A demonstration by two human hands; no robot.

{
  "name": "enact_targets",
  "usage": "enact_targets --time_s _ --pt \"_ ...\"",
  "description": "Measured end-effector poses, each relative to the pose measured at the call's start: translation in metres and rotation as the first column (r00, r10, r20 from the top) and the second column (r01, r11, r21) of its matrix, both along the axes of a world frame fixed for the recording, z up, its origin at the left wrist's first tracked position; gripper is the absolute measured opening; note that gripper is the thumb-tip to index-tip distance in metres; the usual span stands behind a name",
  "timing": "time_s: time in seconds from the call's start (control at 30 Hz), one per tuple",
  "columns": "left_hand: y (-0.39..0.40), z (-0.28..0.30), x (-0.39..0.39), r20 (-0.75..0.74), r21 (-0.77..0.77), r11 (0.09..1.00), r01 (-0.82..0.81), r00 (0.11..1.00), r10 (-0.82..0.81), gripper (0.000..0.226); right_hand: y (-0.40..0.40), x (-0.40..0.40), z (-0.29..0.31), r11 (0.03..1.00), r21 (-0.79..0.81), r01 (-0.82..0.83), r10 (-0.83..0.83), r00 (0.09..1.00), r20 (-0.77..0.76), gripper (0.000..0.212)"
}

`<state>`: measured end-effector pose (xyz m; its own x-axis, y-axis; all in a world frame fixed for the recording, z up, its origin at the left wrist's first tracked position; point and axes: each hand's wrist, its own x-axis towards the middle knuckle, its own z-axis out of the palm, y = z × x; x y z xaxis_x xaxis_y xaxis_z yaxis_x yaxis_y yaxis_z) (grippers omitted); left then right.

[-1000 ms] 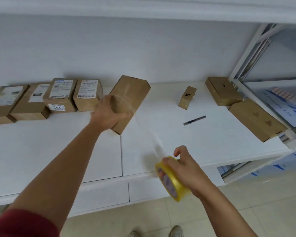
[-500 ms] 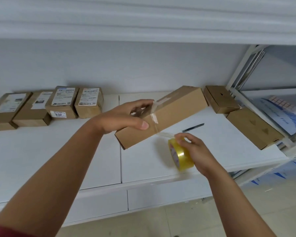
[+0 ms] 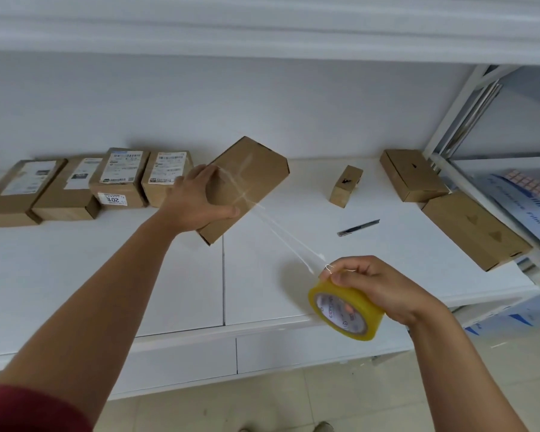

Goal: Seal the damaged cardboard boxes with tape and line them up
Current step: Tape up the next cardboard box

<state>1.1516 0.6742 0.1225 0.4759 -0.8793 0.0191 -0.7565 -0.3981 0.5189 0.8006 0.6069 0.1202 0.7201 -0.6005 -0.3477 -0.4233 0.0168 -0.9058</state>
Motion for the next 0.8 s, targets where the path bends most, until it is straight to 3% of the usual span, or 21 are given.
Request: enact_targets --time_s 0.2,0.23,0.3,0.4,0.47,0.6,0.8 --pt "-0.002 0.001 -0.013 0.120 -0.015 1.000 -0.026 0.992 0.027 0.110 -0.007 -0.012 0.003 0.999 0.039 0.017 -0.020 0.996 0.083 0.012" --pt "-0.002 0.002 -0.015 0.093 -0.026 0.999 -0.026 0.995 0.028 0.109 -0.008 -0.013 0.002 0.999 0.045 0.017 -0.021 0.996 0.084 0.010" --pt "-0.001 0.008 -0.018 -0.105 -0.080 0.997 0.001 0.994 -0.009 0.100 -0.009 -0.013 -0.004 0.999 0.029 0.029 -0.030 0.998 0.048 0.010" --pt "0.004 0.022 -0.028 -0.410 -0.188 0.981 0.058 0.902 -0.132 0.073 -0.012 -0.011 -0.016 0.998 -0.023 0.056 -0.056 0.998 -0.003 0.017" --pt "0.005 0.029 -0.032 -0.514 -0.208 0.973 0.100 0.835 -0.196 0.084 -0.014 -0.008 -0.022 0.998 -0.019 0.065 -0.065 0.998 0.002 0.016" --pt "0.013 0.046 -0.044 -0.582 -0.209 0.934 0.288 0.732 -0.356 0.096 -0.022 -0.003 -0.028 0.995 -0.016 0.103 -0.102 0.994 0.044 0.010" --pt "0.022 0.052 -0.069 -0.650 -0.135 0.803 0.581 0.560 -0.514 0.069 -0.035 0.014 -0.030 0.986 0.048 0.159 -0.165 0.967 0.194 0.020"
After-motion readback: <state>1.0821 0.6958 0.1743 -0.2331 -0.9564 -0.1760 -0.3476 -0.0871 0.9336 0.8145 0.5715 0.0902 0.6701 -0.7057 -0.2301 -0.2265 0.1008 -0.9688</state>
